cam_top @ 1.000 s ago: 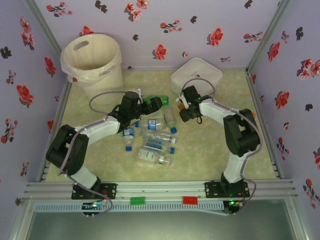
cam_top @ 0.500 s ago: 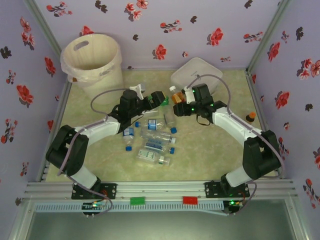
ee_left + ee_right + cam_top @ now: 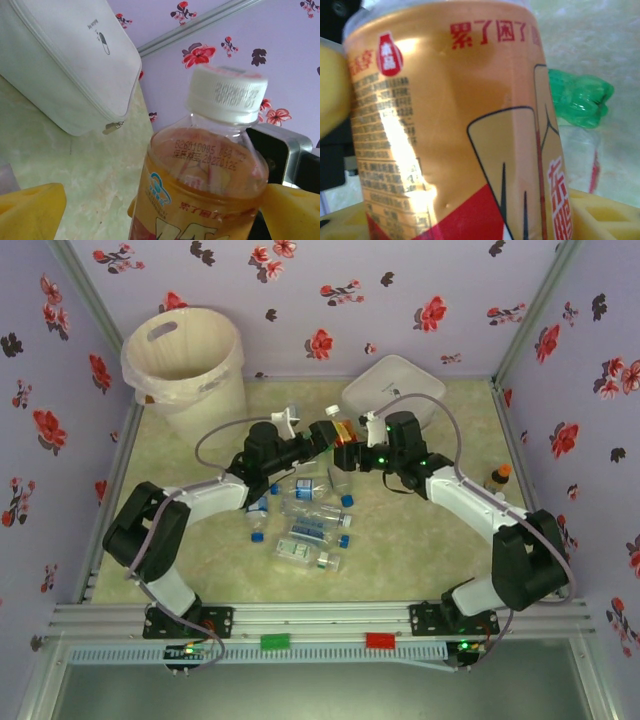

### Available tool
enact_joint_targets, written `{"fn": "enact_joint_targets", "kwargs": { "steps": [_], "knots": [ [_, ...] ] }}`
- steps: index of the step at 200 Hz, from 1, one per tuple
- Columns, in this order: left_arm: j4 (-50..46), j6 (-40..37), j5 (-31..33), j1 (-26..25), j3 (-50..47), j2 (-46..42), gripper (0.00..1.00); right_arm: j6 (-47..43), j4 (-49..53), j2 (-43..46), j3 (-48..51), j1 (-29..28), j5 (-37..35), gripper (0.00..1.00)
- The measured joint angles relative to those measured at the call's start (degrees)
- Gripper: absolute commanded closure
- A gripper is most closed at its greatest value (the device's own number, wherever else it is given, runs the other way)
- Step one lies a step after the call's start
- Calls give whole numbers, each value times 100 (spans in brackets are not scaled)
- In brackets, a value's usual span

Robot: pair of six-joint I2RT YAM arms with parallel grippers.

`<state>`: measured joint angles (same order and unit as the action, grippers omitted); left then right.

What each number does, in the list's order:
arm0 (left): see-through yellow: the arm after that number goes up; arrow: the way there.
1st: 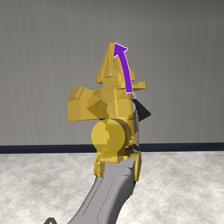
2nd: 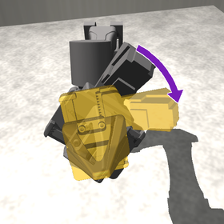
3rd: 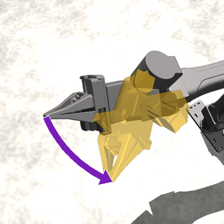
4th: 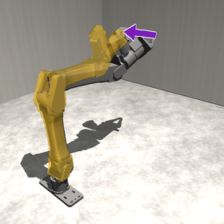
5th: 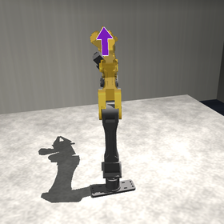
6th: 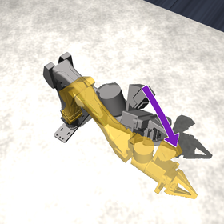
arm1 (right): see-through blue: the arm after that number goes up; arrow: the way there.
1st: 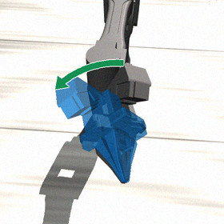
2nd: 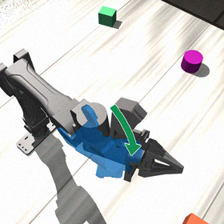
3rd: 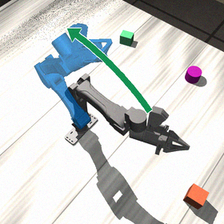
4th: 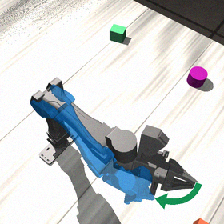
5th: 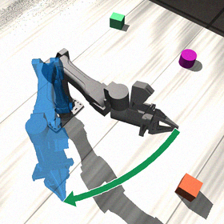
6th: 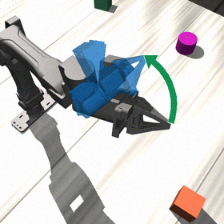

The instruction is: Put the plastic bottles in the bin

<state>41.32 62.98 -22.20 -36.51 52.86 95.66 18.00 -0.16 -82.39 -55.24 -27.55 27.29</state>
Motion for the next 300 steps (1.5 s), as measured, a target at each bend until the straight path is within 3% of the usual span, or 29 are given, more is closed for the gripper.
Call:
{"fn": "enact_joint_targets", "kwargs": {
  "steps": [31,103,123,141,163,204,241,300],
  "knots": [
    [83,20,-96,-42,33,2,8,74,-229,-13,2,-120,2,43],
    [243,96,-262,-17,-42,101,45,140,-267,-293,-31,-291,-31,42],
    [98,-17,-264,-11,-39,11,55,125,-214,-293,-61,-323,-42,34],
    [2,-57,-308,35,9,-42,62,63,-37,-293,-197,-330,-76,19],
    [-101,-166,-291,125,142,-87,63,42,-9,-284,-254,-361,-138,1],
    [-1244,-785,-109,483,686,-190,64,44,-2,-127,-240,-461,-251,0],
    [-2804,-1679,160,1014,2249,-195,65,31,0,-87,-219,-461,-616,1],
    [-4275,-2844,520,1762,4264,-192,65,199,20,-175,-188,-461,-1016,0]
  ]
}}
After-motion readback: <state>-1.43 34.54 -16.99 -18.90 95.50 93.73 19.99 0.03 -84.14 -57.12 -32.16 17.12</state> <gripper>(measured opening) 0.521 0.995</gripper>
